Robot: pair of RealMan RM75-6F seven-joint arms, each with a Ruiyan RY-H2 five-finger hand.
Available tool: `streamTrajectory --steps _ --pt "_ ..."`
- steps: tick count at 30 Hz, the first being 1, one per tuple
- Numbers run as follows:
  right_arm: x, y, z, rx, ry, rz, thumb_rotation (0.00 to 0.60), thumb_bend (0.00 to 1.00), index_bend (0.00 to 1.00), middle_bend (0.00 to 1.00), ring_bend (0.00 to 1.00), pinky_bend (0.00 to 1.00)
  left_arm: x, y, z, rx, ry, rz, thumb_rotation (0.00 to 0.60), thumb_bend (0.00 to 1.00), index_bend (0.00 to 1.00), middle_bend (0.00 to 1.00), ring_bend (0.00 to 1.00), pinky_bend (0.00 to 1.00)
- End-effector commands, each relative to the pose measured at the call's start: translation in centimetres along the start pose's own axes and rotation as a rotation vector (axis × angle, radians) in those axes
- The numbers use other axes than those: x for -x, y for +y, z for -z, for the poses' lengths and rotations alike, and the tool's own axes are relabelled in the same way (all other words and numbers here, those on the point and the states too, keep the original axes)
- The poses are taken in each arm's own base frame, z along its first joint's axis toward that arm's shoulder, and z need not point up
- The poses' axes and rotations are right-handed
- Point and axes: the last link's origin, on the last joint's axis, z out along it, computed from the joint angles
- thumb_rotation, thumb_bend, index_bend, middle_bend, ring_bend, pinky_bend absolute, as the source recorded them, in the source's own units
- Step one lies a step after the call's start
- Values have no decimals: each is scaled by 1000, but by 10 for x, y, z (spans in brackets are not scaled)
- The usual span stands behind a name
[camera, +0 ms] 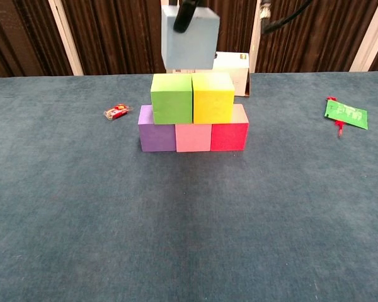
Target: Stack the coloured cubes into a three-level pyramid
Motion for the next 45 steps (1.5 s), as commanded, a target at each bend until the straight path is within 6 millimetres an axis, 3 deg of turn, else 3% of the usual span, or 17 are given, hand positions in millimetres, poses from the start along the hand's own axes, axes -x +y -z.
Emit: streamTrajectory --steps 1,16,33,45 --pt "8 -14 -8 13 29 13 600 254 417 418 196 0 0 0 0 3 -2 1 600 339 103 26 0 0" --pt "23 -16 -27 120 81 76 600 254 417 418 201 0 -6 -6 -2 -15 20 14 600 339 103 26 0 0" --pt "29 -28 -37 174 84 62 600 255 417 418 203 0 -5 -6 -2 -21 21 7 600 339 103 23 0 0" --pt "36 -26 -45 202 82 63 600 254 417 418 204 0 -6 -7 -3 -25 23 7 600 339 103 21 0 0"
